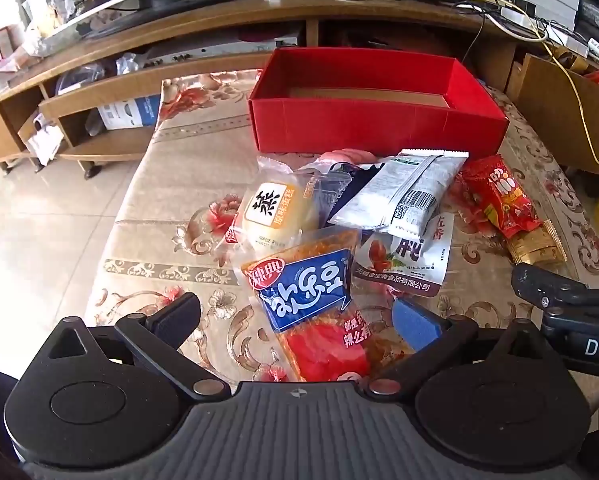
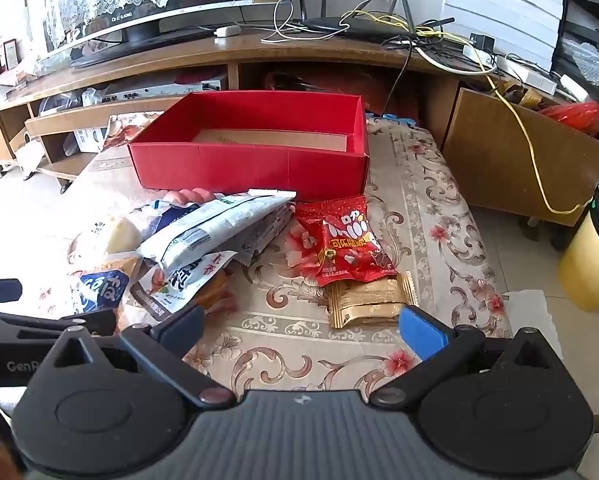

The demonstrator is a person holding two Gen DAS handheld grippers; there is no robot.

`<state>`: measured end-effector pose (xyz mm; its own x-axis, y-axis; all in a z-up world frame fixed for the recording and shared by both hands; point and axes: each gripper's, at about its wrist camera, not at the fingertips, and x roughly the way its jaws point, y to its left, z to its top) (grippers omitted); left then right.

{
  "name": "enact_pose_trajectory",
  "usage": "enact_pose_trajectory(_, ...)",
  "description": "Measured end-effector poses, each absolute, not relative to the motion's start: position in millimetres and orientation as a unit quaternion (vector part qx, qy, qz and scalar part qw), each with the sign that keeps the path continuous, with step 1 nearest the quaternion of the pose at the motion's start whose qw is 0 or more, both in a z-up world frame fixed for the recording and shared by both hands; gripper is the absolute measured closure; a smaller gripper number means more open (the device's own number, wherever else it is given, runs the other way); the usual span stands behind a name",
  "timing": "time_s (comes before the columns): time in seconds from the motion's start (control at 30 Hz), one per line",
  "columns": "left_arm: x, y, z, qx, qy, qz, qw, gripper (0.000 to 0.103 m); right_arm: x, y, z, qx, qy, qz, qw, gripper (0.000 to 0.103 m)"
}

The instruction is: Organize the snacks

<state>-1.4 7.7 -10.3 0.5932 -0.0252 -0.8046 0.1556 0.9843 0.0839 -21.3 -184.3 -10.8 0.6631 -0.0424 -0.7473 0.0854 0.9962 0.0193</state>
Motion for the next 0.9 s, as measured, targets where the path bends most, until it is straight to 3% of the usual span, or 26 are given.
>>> enact_pose_trajectory(0.9,5,18,-21,0.063,0.476,-0.048,0.876,0.002,-10,-177,-23,0.023,0.445,-0.015,0.895,0.002)
